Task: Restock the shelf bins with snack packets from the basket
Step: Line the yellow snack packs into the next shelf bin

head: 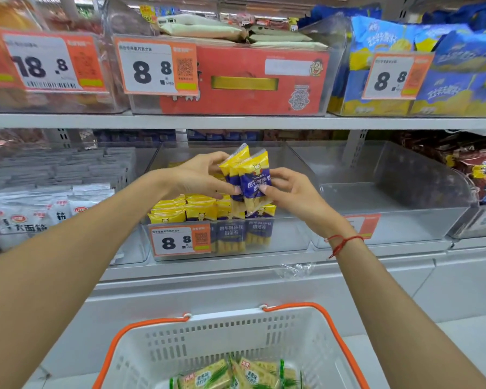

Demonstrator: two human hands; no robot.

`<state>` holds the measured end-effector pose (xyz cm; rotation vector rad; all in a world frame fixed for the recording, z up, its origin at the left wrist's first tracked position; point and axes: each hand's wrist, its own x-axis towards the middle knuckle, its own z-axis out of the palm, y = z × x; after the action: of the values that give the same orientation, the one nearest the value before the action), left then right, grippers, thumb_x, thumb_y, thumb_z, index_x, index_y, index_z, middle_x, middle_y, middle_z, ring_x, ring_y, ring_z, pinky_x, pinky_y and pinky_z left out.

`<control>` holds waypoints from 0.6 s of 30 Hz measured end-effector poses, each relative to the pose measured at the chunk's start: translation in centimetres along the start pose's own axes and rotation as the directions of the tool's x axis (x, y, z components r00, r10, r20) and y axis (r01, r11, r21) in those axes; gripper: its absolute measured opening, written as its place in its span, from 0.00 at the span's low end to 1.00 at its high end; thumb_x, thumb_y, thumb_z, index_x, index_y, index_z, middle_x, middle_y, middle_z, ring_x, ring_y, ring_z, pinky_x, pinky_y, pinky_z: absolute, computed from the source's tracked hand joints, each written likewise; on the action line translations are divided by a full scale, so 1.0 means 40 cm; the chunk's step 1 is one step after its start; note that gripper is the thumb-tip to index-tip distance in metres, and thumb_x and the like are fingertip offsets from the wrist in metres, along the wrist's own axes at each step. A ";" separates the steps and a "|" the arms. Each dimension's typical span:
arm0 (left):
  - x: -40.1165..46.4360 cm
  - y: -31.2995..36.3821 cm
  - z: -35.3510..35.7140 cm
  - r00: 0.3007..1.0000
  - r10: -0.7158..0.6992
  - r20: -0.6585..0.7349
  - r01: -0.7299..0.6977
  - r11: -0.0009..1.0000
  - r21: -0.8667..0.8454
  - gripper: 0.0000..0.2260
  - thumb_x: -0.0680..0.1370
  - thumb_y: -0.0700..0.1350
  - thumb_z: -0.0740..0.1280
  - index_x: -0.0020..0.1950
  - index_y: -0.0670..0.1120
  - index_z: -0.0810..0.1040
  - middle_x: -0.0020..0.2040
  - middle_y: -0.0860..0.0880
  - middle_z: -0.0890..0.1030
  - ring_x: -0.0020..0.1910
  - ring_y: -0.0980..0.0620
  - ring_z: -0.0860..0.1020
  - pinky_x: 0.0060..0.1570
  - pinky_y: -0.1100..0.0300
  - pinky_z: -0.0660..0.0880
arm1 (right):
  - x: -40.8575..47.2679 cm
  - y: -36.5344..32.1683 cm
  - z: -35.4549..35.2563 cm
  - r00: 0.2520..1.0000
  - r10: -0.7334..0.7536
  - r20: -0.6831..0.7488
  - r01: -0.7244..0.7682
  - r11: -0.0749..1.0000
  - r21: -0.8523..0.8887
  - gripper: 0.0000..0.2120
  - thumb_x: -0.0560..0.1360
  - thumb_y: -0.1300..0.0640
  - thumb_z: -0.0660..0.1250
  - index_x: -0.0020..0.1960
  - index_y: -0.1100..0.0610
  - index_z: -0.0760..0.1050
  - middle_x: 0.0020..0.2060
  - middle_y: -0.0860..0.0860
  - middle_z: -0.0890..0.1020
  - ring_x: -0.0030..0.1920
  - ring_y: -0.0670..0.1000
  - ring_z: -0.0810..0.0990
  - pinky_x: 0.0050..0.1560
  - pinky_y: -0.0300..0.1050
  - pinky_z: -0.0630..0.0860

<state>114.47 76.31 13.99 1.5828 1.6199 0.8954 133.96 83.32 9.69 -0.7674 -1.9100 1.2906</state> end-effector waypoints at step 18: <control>0.039 -0.011 0.007 0.980 -0.174 0.092 0.106 0.859 0.501 0.32 0.77 0.46 0.69 0.76 0.42 0.58 0.74 0.46 0.64 0.63 0.50 0.72 0.51 0.64 0.74 | 0.017 0.038 -0.025 0.964 0.110 -0.244 -0.153 0.974 -0.167 0.15 0.75 0.58 0.68 0.58 0.57 0.67 0.52 0.52 0.76 0.53 0.50 0.77 0.42 0.41 0.77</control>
<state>114.45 77.87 13.44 1.7824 1.9382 0.2901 134.49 84.89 8.67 -1.1080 -1.8276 1.0561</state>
